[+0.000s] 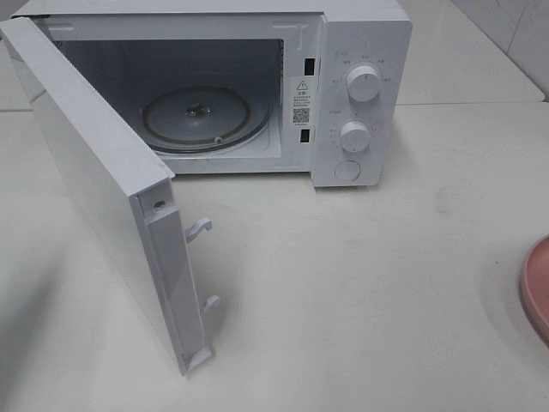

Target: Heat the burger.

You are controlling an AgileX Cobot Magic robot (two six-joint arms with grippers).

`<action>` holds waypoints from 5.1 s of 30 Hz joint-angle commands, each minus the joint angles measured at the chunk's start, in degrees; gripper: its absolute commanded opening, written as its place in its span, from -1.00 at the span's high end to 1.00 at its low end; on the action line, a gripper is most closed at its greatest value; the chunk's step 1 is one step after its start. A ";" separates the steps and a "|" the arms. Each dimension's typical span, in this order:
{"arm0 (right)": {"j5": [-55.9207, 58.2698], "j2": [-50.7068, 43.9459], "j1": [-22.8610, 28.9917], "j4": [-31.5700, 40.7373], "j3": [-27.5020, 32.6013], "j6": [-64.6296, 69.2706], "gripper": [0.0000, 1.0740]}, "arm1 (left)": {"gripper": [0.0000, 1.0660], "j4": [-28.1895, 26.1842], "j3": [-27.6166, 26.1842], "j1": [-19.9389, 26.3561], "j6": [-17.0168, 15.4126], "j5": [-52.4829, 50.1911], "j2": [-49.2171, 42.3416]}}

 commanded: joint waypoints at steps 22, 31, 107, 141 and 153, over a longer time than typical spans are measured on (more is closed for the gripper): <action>-0.92 -1.60 -0.29 0.17 0.06 -0.92 -0.42 | 1.00 -0.46 -4.93 -21.31 -0.74 -19.82 23.55; -0.92 -1.60 -0.29 0.17 0.06 -0.92 -0.42 | 1.00 -6.65 -12.43 -25.95 -0.40 -19.37 29.79; -0.92 -1.60 -0.29 0.17 0.06 -1.09 -0.42 | -0.89 -43.43 -49.45 -40.85 20.34 24.29 48.53; -0.92 -1.60 -0.29 0.17 0.06 -1.09 -0.42 | -0.86 -21.54 -49.45 -22.12 5.44 94.60 20.23; -0.92 -1.60 -0.29 0.17 0.06 -1.09 -0.42 | -0.86 -14.50 -49.45 -1.38 3.61 106.63 10.54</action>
